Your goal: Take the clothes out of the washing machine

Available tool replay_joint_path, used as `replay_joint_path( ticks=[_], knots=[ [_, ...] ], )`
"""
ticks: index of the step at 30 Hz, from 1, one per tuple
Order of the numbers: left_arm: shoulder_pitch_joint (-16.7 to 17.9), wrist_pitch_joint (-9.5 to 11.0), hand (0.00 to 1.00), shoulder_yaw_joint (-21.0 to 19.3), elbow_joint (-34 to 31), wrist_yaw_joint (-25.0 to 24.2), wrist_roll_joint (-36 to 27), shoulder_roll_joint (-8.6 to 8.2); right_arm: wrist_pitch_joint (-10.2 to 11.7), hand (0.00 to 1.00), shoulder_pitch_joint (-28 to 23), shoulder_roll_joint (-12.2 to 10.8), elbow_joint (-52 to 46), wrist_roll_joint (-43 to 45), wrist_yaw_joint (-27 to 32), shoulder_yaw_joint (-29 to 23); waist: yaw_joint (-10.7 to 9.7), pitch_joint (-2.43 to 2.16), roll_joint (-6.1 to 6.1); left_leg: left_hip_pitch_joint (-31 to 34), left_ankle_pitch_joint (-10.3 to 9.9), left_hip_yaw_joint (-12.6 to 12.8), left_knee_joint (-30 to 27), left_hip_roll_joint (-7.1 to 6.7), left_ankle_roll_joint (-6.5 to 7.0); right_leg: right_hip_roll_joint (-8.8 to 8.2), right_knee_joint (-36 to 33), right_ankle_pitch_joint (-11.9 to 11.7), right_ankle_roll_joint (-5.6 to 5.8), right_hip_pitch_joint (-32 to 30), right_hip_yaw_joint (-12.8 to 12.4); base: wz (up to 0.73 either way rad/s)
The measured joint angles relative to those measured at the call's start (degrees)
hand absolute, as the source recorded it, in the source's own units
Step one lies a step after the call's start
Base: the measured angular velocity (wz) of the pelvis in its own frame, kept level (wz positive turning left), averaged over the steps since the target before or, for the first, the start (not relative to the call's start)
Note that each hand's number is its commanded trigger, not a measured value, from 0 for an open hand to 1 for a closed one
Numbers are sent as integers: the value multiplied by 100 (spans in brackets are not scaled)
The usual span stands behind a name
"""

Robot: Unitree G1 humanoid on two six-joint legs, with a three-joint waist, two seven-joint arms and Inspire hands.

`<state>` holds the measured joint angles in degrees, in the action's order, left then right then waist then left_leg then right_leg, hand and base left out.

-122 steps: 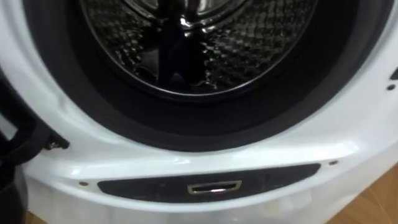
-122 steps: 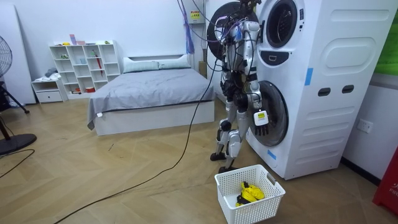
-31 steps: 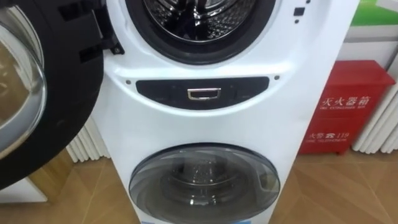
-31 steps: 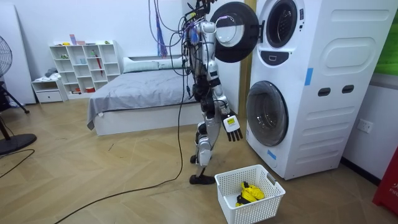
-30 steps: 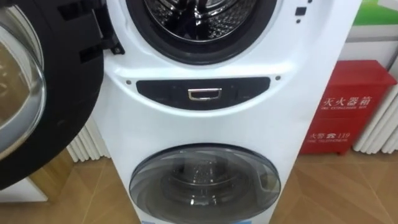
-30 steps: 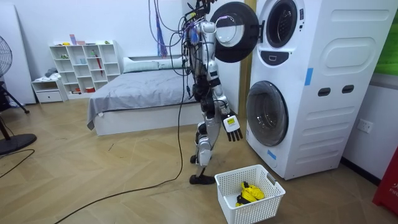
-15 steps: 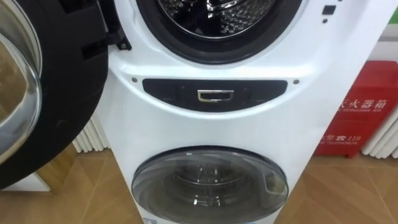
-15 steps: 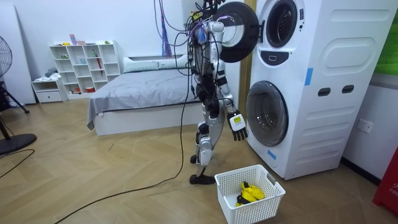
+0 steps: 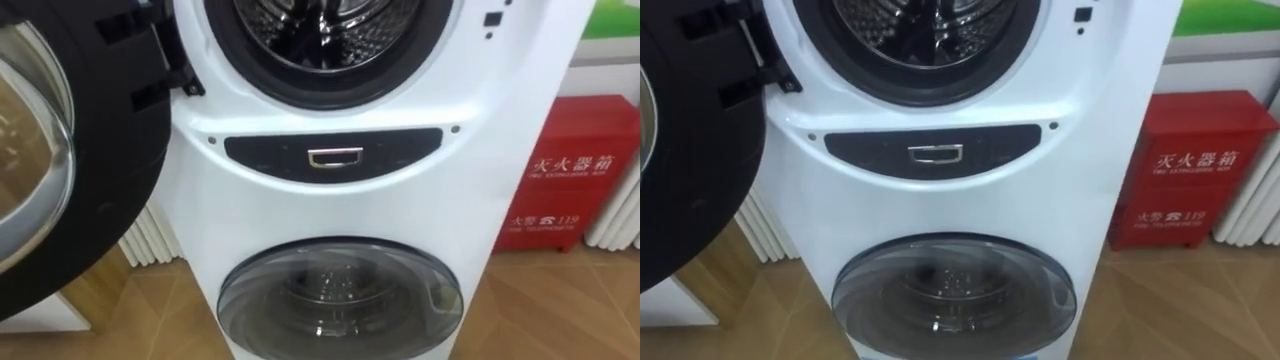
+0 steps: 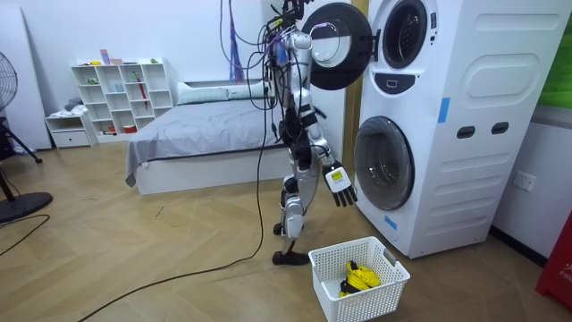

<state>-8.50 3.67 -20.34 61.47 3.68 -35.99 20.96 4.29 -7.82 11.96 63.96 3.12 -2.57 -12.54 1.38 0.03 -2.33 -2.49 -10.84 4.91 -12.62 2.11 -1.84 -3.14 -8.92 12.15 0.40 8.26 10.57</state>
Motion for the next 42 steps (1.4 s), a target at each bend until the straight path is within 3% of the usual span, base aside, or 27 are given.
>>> replay_joint_path(
  ticks=[2, 3, 4, 5, 6, 8, 9, 11, 15, 19, 21, 23, 24, 26, 28, 31, 33, 34, 37, 40, 42],
  knots=[
    [-268, 9, 0, -48, -416, 120, -355, 347, 8, 0, -16, 54, -30, 190, 3, -41, -86, -7, -33, 59, 0, 16, -5, -3, 1, 4, 21, -6, 10, -59, -40, -5],
    [-348, 10, 0, -80, -507, 142, -409, 426, 7, 0, -26, 54, -53, 212, 14, -56, -77, -15, -39, 88, 1, 15, -5, -3, 1, 5, 17, -7, 12, -95, -51, -4],
    [-498, -44, 0, -106, -583, 247, -477, 609, 3, 0, -30, 52, -112, 194, 47, -50, -77, -14, -50, 104, 3, 18, 4, -3, 5, 10, 12, -12, 12, -131, -83, -9],
    [-493, -185, 0, -127, -610, 354, -632, 674, 6, 0, -72, 51, -186, 152, 64, -53, -89, -14, -54, 105, 3, 11, 10, -4, 5, 12, 14, -25, 9, -128, -106, -8],
    [-496, -262, 0, -140, -702, 416, -687, 670, -2, 0, -98, 50, -192, 147, 79, -62, -77, -18, -54, 107, 2, -7, 8, -4, 5, 12, 10, -33, 15, -138, -99, 3],
    [-497, -608, 0, -157, -1134, 668, -645, 675, -13, 0, -247, 34, -298, 316, 118, -90, 22, -27, -38, 142, 2, -53, 8, 5, 4, 23, 17, -61, 28, -163, -99, 8],
    [-497, -632, 0, -157, -1195, 727, -616, 675, -13, 0, -252, 33, -304, 384, 121, -140, 44, -28, -34, 152, 2, -76, 6, 5, 4, 24, 19, -68, 33, -162, -91, 13],
    [-498, -983, 0, -148, -1624, 986, -596, 675, -11, 0, -366, -9, -563, 553, 116, -341, 92, -24, -29, 219, 2, -210, 12, 0, 4, 39, 31, -103, 45, -164, -126, 29],
    [-498, -1096, 0, -34, -1892, 1339, -585, 678, 3, 0, -484, -83, -903, 768, 111, -573, 258, -22, -6, 226, 2, -250, 10, 0, 4, 47, 35, -112, 47, -173, -242, 5],
    [-498, -1667, 0, 162, -2518, 1807, -582, 689, 2, 0, -729, -116, -1172, 811, 92, -717, 542, -12, 4, 219, 2, -373, 14, -2, 4, 51, 42, -151, 47, -133, -243, 12],
    [-498, -1791, 0, 315, -2791, 2006, -576, 786, -13, 0, -832, -125, -1171, 968, 52, -787, 641, 8, 37, 231, 2, -441, 19, -14, 4, 49, 33, -155, 47, -115, -255, 26],
    [-497, -2098, 0, 409, -3212, 2248, -561, 914, -81, 0, -932, -187, -1237, 1419, -10, -1135, 849, 22, 71, 256, 2, -507, 18, -48, 4, 26, 33, -155, 47, -122, -262, 16],
    [-497, -2143, 0, 445, -3274, 2301, -560, 965, -110, 0, -960, -201, -1286, 1502, -8, -1199, 885, 23, 79, 263, 2, -515, 14, -59, 4, 18, 32, -155, 48, -122, -257, 15],
    [-502, -2256, 0, 494, -3413, 2382, -433, 1230, -190, 0, -938, -265, -1429, 1579, -9, -1347, 929, 34, 103, 321, 1, -584, -20, -91, 6, 4, 29, -161, 55, -130, -257, 17],
    [-505, -2256, 0, 495, -3566, 2465, -188, 1309, -191, 0, -860, -324, -1434, 1495, -17, -1333, 897, 61, 149, 392, 0, -648, -81, -105, 7, 4, 31, -164, 59, -130, -240, 23],
    [-504, -2351, 0, 492, -4076, 2634, 128, 1312, -204, 0, -874, -421, -1432, 1296, -99, -1275, 899, 100, 226, 547, 0, -727, -205, -118, 11, 13, 36, -167, 64, -138, -257, 33],
    [-503, -2532, 0, 495, -4422, 2771, 243, 1314, -241, 0, -926, -431, -1451, 1299, -156, -1274, 920, 99, 231, 628, -19, -787, -310, -136, 42, 13, 36, -171, 64, -135, -255, 30],
    [-503, -2643, 0, 567, -4600, 2832, 341, 1315, -291, 0, -922, -431, -1452, 1325, -202, -1276, 928, 100, 231, 665, -19, -797, -349, -143, 58, 9, 32, -171, 64, -136, -255, 21],
    [-503, -2670, 0, 811, -4813, 2850, 797, 1317, -312, 0, -853, -464, -1476, 1362, -261, -1230, 843, 100, 230, 884, -51, -832, -556, -171, 107, 8, 49, -172, 65, -173, -250, 24],
    [-496, -2871, 0, 1087, -5177, 2841, 1380, 1315, -312, 0, -880, -471, -1392, 1284, -255, -951, 825, 101, 229, 1065, -55, -851, -740, -189, 146, 7, 85, -213, 115, -184, -246, 26],
    [-396, -2888, 0, 1280, -5481, 2825, 1758, 1304, -313, 0, -816, -466, -1237, 1207, -273, -796, 692, 118, 201, 1241, -52, -898, -901, -174, 179, 18, 114, -251, 121, -226, -196, 41]
  ],
)
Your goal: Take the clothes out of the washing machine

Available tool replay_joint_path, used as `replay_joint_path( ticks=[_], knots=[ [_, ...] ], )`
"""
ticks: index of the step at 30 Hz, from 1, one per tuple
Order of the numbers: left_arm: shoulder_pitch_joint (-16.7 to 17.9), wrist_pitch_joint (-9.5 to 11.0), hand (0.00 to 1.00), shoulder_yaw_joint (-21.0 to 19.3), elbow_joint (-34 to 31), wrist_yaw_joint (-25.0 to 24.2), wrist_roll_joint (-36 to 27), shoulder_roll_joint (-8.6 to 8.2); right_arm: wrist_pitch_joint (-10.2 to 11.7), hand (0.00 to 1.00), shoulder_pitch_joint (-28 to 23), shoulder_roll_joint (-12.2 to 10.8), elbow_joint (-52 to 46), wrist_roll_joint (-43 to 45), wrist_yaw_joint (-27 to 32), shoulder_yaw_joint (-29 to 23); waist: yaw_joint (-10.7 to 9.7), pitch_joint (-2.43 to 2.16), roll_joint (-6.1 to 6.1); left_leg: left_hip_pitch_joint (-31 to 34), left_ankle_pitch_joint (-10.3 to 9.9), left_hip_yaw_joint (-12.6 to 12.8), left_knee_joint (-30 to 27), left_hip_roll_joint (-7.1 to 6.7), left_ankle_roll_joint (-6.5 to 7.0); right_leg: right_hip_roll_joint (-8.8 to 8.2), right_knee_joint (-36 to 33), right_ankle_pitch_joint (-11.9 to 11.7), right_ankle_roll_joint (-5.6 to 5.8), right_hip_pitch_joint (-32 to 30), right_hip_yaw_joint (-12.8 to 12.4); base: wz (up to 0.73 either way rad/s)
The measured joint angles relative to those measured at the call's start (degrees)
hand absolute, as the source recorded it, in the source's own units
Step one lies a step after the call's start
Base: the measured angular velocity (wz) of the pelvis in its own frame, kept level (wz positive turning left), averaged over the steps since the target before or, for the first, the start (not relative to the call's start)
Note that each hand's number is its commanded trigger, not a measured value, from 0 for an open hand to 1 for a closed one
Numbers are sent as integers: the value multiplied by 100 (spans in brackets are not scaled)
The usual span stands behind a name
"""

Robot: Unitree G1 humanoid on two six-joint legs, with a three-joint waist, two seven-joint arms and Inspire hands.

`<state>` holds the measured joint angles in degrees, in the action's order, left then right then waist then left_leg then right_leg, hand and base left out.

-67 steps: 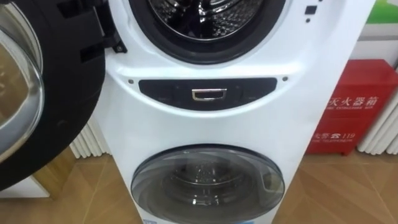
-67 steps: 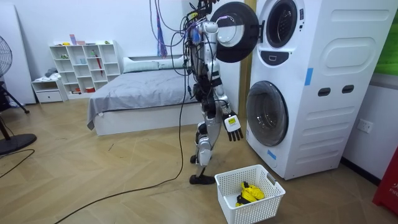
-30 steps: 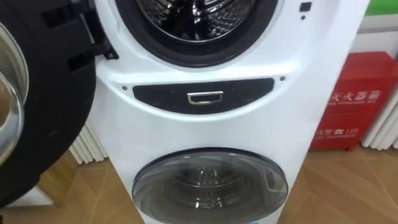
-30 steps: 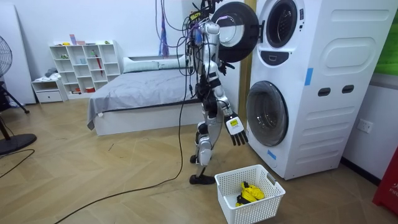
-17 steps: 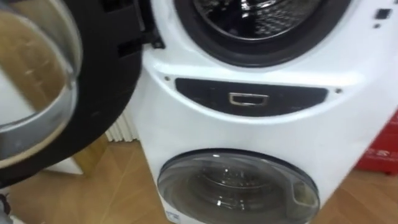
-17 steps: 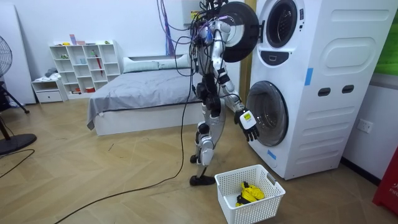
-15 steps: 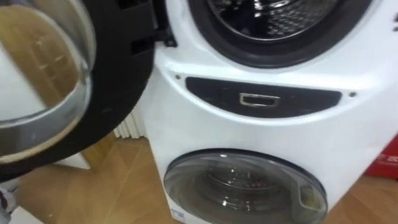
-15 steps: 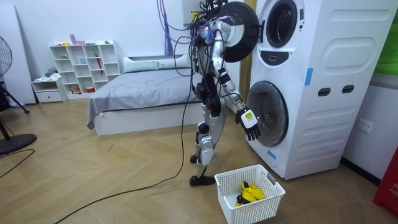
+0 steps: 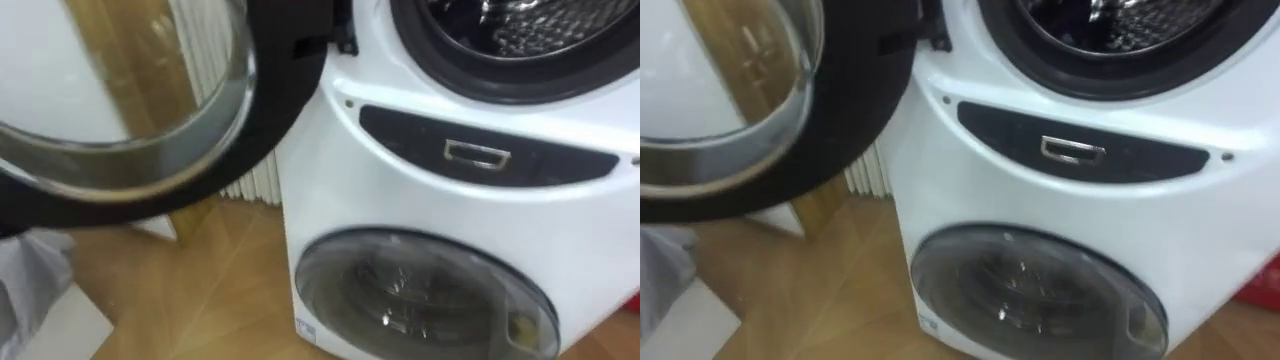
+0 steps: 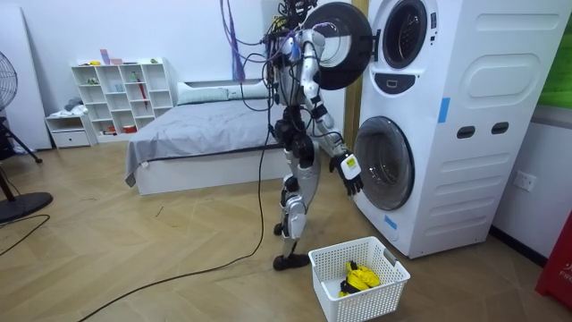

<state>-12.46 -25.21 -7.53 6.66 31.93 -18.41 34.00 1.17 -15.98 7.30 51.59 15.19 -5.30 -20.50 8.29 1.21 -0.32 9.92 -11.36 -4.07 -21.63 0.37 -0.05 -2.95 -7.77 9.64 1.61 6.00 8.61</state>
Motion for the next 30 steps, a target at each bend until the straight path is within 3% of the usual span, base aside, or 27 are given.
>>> replay_joint_path(
  ticks=[4, 6, 7, 8, 9, 10, 11, 12, 13, 15, 16, 17, 18, 19, 20, 21, 23, 24, 25, 26, 27, 28, 29, 30],
  knots=[
    [960, -113, 0, 135, -1530, -162, 279, -41, -6, 0, -23, 38, 151, -756, -60, 278, -94, 18, -32, 175, 70, -61, -110, -124, 153, -109, 4, -56, 89, -49, 105, 19],
    [1300, -114, 0, 295, -2033, -171, 392, -145, -1, 0, 43, 47, 254, -947, -82, 406, -128, 22, -81, 176, 107, -59, -90, -132, 215, -115, 3, -174, 99, -50, 92, 7],
    [1464, -114, 0, 373, -2271, -185, 680, -324, 20, 0, 136, 57, 385, -1054, -92, 537, -205, 23, -100, 182, 126, -34, -73, -139, 242, -123, 4, -217, 78, -59, 81, 16],
    [1476, -114, 0, 509, -2392, -282, 1007, -527, 20, 0, 147, 60, 403, -1074, -111, 686, -237, 22, -97, 196, 167, 159, -60, -107, 270, -160, 1, -225, 72, -130, 87, 23],
    [1481, -114, 0, 589, -2435, -363, 1137, -604, 25, 0, 149, 72, 396, -1075, -111, 752, -257, 19, -94, 203, 189, 282, -38, -102, 297, -206, -4, -216, 82, -180, 87, 42],
    [1547, -114, 0, 709, -2588, -548, 1240, -704, 40, 0, 202, 94, 393, -1084, -102, 809, -366, 2, -85, 235, 271, 607, 61, -99, 353, -341, -5, -138, 189, -305, 72, 54],
    [1632, -114, 0, 789, -2795, -765, 1244, -838, 61, 0, 192, 118, 416, -1154, -69, 813, -445, -41, -50, 236, 452, 910, 215, -112, 305, -516, -3, -93, 340, -408, 54, 49],
    [1744, -114, 0, 958, -3065, -909, 1246, -945, 71, 0, 270, 165, 447, -1293, -50, 862, -467, -14, -97, 269, 539, 1044, 276, -133, 273, -607, 2, -86, 348, -503, 48, 22],
    [1785, -113, 0, 1071, -3155, -984, 1279, -991, 68, 0, 300, 185, 484, -1377, -40, 915, -466, -15, -126, 308, 541, 1035, 177, -148, 273, -640, -6, -91, 335, -514, 69, -26],
    [1953, -112, 0, 1301, -3360, -1156, 1541, -1099, 70, 0, 365, 206, 501, -1661, -36, 1077, -459, -40, -217, 408, -139, 541, -990, -102, 119, -791, -235, -139, 236, -508, 398, -68],
    [1956, -104, 0, 1407, -3519, -1358, 1696, -1101, 94, 0, 398, 199, 368, -1850, -29, 1094, -540, -40, -415, 510, -884, 111, -1605, 5, 158, -713, -758, -41, 175, -644, 647, -65],
    [1937, -97, 0, 1492, -3557, -1602, 1799, -1079, 119, 0, 485, 117, 357, -1859, -26, 1193, -770, -48, -376, 592, -964, 146, -1706, 7, 347, -700, -1291, 155, 73, -812, 605, -35],
    [1944, -96, 0, 1610, -3553, -1810, 1817, -1129, 132, 0, 483, 103, 360, -1832, -55, 1347, -1008, -85, -234, 411, -926, 339, -1362, 4, 312, -648, -1520, 277, 107, -899, 579, 0],
    [1944, -96, 0, 1692, -3552, -1953, 1820, -1126, 133, 0, 483, 114, 364, -1796, -73, 1421, -1100, -118, -169, 290, -868, 496, -1086, 5, 215, -630, -1521, 297, 82, -916, 585, 15],
    [1939, -53, 0, 1943, -3552, -2275, 1813, -1098, 143, 0, 498, 146, 374, -1702, -81, 1511, -1288, -185, -68, -41, -654, 882, -338, 0, 107, -582, -1419, 310, 49, -916, 601, 15],
    [1934, 0, 0, 2077, -3549, -2427, 1821, -1104, 168, 0, 533, 159, 414, -1680, -82, 1542, -1367, -218, -13, -242, -526, 1069, 95, -9, 88, -525, -1338, 306, 49, -915, 617, 25],
    [1726, 580, 0, 2411, -3550, -3063, 1738, -1384, 342, 0, 615, 214, 622, -1701, -25, 1658, -1597, -200, -17, -669, 38, 1918, 1102, -17, 266, -293, -898, 221, 92, -873, 611, 16],
    [1618, 794, 0, 2456, -3556, -3178, 1634, -1509, 318, 0, 615, 225, 638, -1720, 6, 1700, -1589, -192, -3, -687, 179, 2152, 1143, -19, 329, -271, -806, 186, 88, -889, 571, -26],
    [1431, 1223, 0, 2488, -3567, -3373, 1418, -1770, 282, 0, 666, 219, 640, -1731, 27, 1753, -1567, -148, 73, -741, 331, 2649, 1084, -59, 538, -307, -682, 136, 38, -909, 530, -51],
    [1333, 1536, 0, 2534, -3512, -3547, 1214, -2019, 254, 0, 720, 248, 639, -1726, 28, 1818, -1602, -127, 74, -822, 241, 2803, 1050, -112, 668, -310, -698, -63, 41, -894, 271, -59],
    [1261, 1646, 0, 2588, -3487, -3664, 1051, -2138, 255, 0, 727, 255, 636, -1732, 37, 1834, -1608, -137, 33, -867, 194, 2871, 1053, -112, 657, -302, -665, -63, 41, -863, 229, -65],
    [1138, 1879, 0, 2670, -3463, -3886, 761, -2198, 253, 0, 766, 251, 636, -1757, 43, 1956, -1608, -121, -8, -921, 115, 2912, 1057, -110, 517, -288, -543, -64, 40, -787, 252, -53],
    [1044, 2161, 0, 2839, -3382, -4073, 560, -2176, 253, 0, 772, 245, 631, -1825, 32, 2100, -1663, -116, 7, -966, 95, 2912, 1089, -106, 407, -267, -375, -77, 21, -707, 270, -38],
    [1029, 2257, 0, 2931, -3336, -4166, 487, -2175, 253, 0, 774, 245, 631, -1854, 22, 2156, -1697, -115, 27, -969, 92, 2911, 1104, -106, 395, -249, -301, -94, 9, -685, 269, -9]
  ],
)
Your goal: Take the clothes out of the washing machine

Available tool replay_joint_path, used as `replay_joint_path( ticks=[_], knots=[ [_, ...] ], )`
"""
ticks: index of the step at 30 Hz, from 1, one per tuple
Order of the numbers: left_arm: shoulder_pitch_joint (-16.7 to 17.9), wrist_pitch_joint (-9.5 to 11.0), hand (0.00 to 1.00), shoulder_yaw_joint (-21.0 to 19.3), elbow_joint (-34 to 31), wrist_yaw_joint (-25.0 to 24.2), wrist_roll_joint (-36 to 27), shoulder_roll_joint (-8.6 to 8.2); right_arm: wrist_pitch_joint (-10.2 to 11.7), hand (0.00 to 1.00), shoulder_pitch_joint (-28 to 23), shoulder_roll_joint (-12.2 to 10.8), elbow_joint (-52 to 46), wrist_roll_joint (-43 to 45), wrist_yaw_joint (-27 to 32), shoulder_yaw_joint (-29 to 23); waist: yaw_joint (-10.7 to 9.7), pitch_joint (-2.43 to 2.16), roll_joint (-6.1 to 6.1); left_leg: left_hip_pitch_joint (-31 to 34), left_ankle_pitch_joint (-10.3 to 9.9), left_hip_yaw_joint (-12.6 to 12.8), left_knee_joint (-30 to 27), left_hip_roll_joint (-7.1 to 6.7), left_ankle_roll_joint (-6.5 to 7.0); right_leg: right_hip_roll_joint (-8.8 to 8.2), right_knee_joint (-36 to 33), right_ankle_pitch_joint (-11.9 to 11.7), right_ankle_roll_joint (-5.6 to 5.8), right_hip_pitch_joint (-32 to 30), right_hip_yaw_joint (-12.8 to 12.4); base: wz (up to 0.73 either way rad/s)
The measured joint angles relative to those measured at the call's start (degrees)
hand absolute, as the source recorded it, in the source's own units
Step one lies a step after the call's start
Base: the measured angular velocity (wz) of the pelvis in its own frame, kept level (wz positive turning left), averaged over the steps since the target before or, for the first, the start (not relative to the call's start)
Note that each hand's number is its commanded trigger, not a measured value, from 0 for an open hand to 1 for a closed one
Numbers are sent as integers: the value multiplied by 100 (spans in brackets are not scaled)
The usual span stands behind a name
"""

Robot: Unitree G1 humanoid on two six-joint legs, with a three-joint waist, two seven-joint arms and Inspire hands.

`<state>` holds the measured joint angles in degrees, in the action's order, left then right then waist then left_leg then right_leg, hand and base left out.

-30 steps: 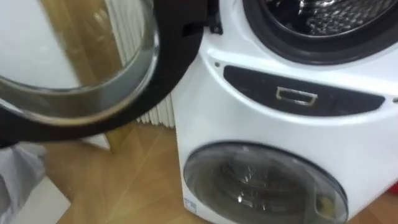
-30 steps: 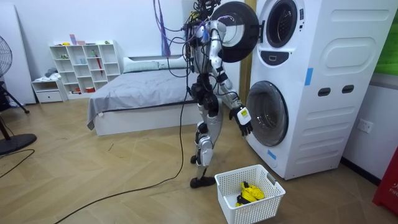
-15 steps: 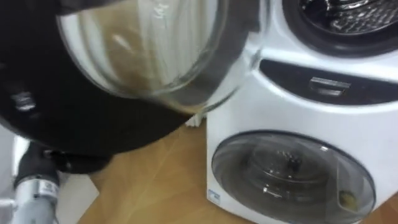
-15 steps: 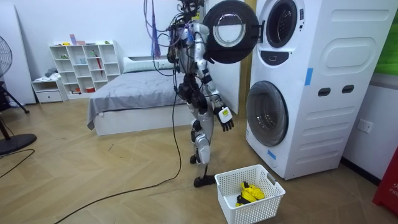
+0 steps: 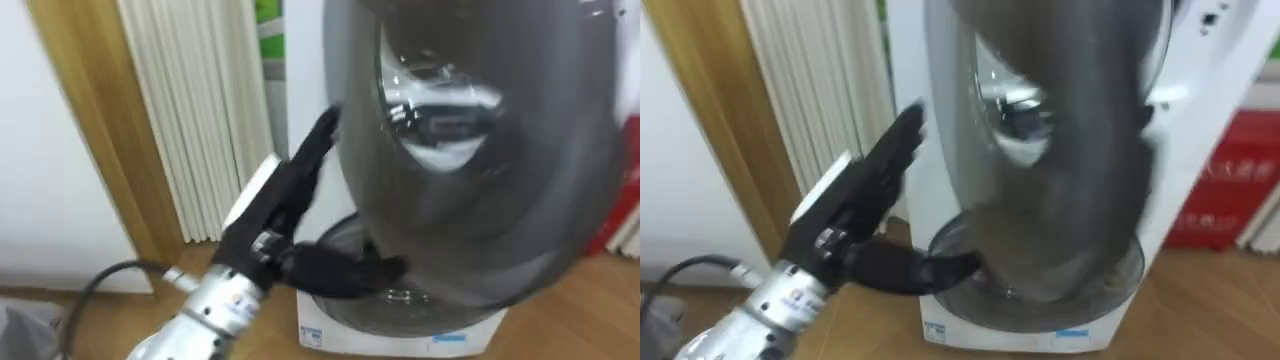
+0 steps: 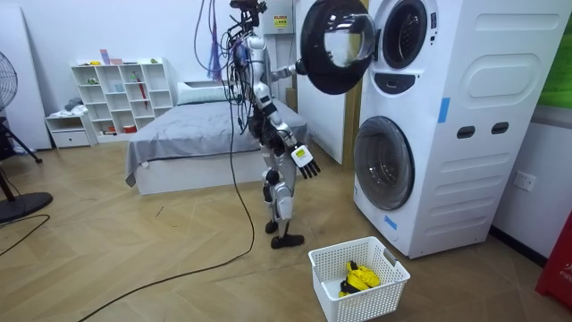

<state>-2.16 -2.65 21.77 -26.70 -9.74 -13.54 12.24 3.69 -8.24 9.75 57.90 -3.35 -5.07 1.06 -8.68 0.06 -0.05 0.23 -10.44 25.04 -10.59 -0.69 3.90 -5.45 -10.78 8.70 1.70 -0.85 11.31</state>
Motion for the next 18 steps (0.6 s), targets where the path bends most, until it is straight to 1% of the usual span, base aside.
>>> replay_joint_path(
  ticks=[1, 2, 3, 4, 5, 6, 8, 10, 12, 13, 14, 15, 16, 17, 18],
  knots=[
    [5, 78, 0, 196, 77, -167, -55, 1, 1, 0, 31, -18, 1, -43, -21, 72, -28, 3, 13, -1, -1, 0, 7, 0, 0, 48, 55, -85, 5, 11, -20, 4],
    [16, 69, 0, 376, 163, -346, -46, 32, 10, 0, 57, -30, 5, -83, -56, 181, -35, 37, 94, -2, -3, 1, 9, -8, -4, 66, 103, -190, 0, 9, -5, 5],
    [20, 67, 0, 453, 204, -425, -46, 42, 17, 0, 65, -32, 11, -90, -88, 216, -40, 56, 140, -6, -9, 4, 13, -12, -13, 83, 102, -254, 11, 0, 6, 8],
    [21, 65, 0, 596, 292, -555, -40, 43, 23, 0, 74, -39, 14, -91, -135, 224, -37, 70, 202, -14, -19, 8, 20, -20, -27, 141, 106, -477, -17, -29, -9, 8],
    [22, 65, 0, 714, 378, -644, -35, 40, 23, 0, 76, -26, 13, -87, -138, 234, -30, 66, 209, -32, -51, 5, 28, -22, -81, 180, 114, -601, -10, -40, -16, 0],
    [22, 65, 0, 769, 398, -679, -35, 41, 24, 0, 91, -13, 13, -88, -134, 245, -12, 64, 193, -54, -63, 5, 44, -22, -103, 182, 120, -603, -8, -30, -44, -8],
    [21, 69, 0, 872, 431, -778, -36, 32, 43, 0, 175, 0, 24, -89, -125, 385, -56, 35, 128, -130, -66, 4, 119, -17, -105, 244, 178, -571, -14, 10, -184, -15],
    [21, 72, 0, 954, 439, -856, -36, 7, 67, 0, 212, 3, 90, -109, -135, 446, -71, 17, 91, -192, -64, -15, 134, -11, -101, 272, 217, -530, -33, 40, -209, -20],
    [22, 80, 0, 997, 470, -934, -40, 6, 70, 0, 297, 3, 210, -141, -132, 467, -17, 22, 56, -251, -65, -217, 132, -13, -34, 344, 212, -510, -45, 51, -351, -44],
    [0, 137, 0, 1008, 579, -969, -43, 2, 75, 0, 334, 3, 212, -138, -123, 544, -80, 28, 38, -284, -73, -372, 130, -11, 176, 404, 238, -472, -99, 97, -386, -38],
    [-65, 166, 0, 1063, 789, -1006, -40, -27, 89, 0, 344, 1, 212, -139, -85, 647, -193, 26, 40, -312, -89, -423, 130, 5, 254, 443, 274, -447, -118, 148, -393, -24],
    [-110, 167, 0, 1107, 887, -1012, -38, -40, 100, 0, 355, -1, 212, -137, -68, 674, -240, 28, 40, -333, -91, -468, 136, 5, 250, 452, 292, -443, -125, 172, -393, -7],
    [-230, 167, 0, 1228, 1111, -1061, -32, -83, 130, 0, 372, 1, 213, -138, -47, 682, -348, 45, 42, -365, -99, -468, 164, 7, 235, 460, 298, -409, -146, 187, -413, -4],
    [-337, 166, 0, 1339, 1312, -1136, -21, -153, 130, 0, 400, 12, 221, -139, -33, 680, -397, 61, 46, -379, -108, -468, 192, 7, 218, 474, 298, -388, -155, 178, -424, -7],
    [-378, 166, 0, 1394, 1395, -1177, 19, -193, 130, 0, 407, 16, 229, -139, -30, 675, -451, 62, 43, -383, -116, -468, 194, 7, 206, 479, 298, -371, -162, 176, -423, -8]
  ],
)
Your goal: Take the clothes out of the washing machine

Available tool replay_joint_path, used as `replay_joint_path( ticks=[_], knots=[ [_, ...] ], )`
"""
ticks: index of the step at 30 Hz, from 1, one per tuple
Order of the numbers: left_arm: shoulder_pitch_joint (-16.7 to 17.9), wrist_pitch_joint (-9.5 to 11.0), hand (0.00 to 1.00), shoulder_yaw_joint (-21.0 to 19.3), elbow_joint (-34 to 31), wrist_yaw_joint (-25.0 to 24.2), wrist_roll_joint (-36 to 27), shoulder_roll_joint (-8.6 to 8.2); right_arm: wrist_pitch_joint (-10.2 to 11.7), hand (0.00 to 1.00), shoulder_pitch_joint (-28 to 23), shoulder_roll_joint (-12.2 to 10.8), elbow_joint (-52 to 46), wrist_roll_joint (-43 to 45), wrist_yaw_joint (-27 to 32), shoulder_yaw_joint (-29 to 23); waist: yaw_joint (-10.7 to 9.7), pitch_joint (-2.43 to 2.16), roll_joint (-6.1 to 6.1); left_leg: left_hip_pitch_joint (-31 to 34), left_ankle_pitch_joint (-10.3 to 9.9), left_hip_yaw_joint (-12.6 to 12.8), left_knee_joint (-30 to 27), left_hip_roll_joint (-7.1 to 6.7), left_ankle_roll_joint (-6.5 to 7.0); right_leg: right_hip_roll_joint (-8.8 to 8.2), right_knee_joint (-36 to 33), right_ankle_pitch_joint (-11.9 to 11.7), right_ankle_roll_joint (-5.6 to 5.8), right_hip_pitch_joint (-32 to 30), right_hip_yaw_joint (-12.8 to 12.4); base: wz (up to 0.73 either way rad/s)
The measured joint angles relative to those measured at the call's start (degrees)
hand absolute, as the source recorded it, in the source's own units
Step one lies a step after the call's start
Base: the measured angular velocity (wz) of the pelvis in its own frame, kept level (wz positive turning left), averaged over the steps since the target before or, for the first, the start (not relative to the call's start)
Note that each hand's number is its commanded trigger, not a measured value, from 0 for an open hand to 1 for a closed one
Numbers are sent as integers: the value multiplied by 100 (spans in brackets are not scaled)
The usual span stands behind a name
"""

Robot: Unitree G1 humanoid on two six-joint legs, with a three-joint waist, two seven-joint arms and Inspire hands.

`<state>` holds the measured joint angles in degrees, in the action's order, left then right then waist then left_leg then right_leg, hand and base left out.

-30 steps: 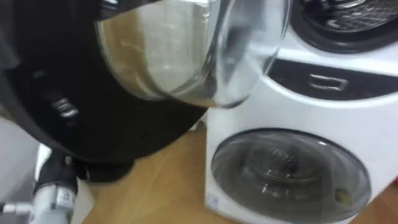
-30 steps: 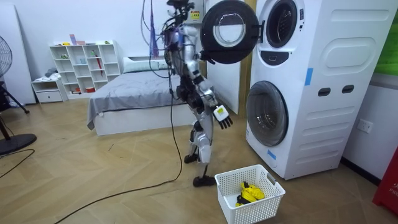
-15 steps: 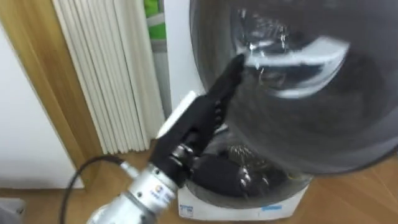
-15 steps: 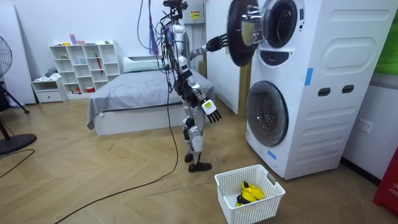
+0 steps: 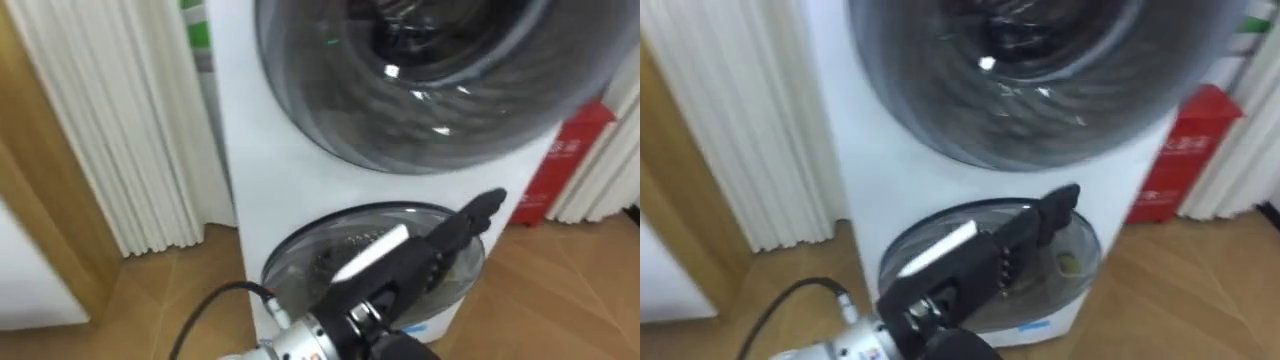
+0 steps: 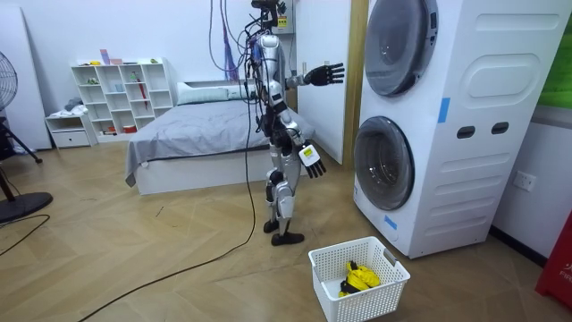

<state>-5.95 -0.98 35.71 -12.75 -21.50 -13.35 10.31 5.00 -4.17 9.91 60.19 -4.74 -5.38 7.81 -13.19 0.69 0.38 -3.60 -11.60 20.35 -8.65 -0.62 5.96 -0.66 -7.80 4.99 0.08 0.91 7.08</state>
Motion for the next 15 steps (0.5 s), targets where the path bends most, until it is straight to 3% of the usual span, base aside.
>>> replay_joint_path(
  ticks=[2, 7, 11, 15],
  knots=[
    [-267, 2, 0, 324, 326, -91, 76, -93, -5, 0, 55, 20, 58, -49, -3, 0, -151, 12, -23, 1, -19, -9, 29, 3, -26, 22, 5, 35, -4, -23, -71, -10],
    [-624, -21, 0, 816, 1364, -307, 437, -372, -17, 0, 178, 23, 70, -60, -16, 30, -288, 23, -121, 33, -56, -61, 45, 15, -59, 90, -9, 33, -9, -174, -239, -36],
    [-675, -45, 0, 860, 2207, -432, 549, -400, -35, 0, 173, 2, 16, -74, 36, 41, -402, 43, -140, 55, -62, -189, 37, 14, -67, 114, -50, 42, -25, -200, -336, -18],
    [-573, -25, 0, 648, 3111, -376, 707, -368, -71, 0, 145, -37, 18, -135, 32, -12, -283, 62, -111, -10, -77, -187, 87, 21, -91, 170, -40, 48, -38, -185, -467, -13]
  ],
)
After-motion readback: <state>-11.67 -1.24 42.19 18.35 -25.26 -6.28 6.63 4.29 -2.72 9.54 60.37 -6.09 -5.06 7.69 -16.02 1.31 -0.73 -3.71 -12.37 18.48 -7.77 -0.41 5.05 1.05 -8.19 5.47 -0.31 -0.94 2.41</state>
